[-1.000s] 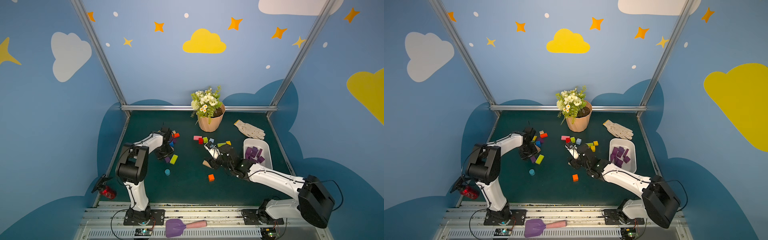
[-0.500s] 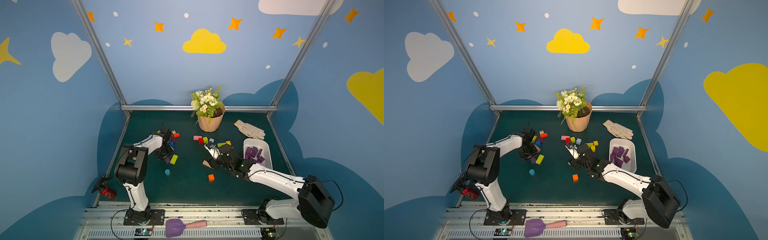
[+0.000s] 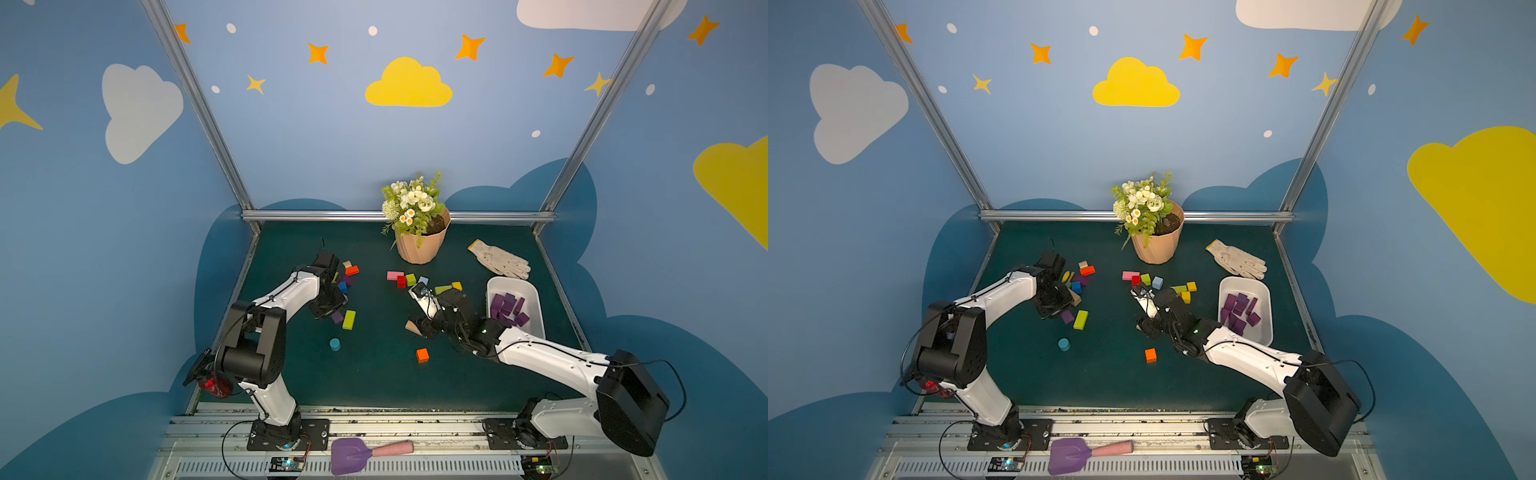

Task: Pick purple bricks into the storage bin
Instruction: Pick up the building block from the center of the board, then place the building block in the storage box.

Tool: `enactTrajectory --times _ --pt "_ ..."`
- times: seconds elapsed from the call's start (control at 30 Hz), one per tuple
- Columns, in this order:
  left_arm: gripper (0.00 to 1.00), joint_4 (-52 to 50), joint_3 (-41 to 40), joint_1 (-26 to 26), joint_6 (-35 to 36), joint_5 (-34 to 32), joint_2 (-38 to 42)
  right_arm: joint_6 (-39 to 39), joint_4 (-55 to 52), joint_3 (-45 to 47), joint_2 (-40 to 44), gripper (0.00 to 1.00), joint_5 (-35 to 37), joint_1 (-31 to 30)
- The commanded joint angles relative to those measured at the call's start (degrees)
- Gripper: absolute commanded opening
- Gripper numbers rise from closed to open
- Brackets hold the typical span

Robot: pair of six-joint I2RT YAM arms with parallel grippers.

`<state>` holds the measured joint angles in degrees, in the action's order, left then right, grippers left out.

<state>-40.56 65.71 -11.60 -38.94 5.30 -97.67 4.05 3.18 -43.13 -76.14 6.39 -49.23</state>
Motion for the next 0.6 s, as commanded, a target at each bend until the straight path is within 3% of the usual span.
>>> enactTrajectory --times 0.0,0.33,0.57 --pt "0.31 -1.72 -0.64 0.44 1.32 1.52 2.86 -1.37 0.18 -1.48 -0.81 0.65 -1.16 -0.34" --pt "0.31 1.15 -0.93 0.44 3.44 8.90 9.50 -3.69 1.21 -2.45 -1.07 0.65 -3.81 -0.34" --pt "0.31 7.25 -3.40 0.43 2.17 15.07 13.73 -9.66 4.69 -2.83 -2.20 0.65 -7.40 -0.34"
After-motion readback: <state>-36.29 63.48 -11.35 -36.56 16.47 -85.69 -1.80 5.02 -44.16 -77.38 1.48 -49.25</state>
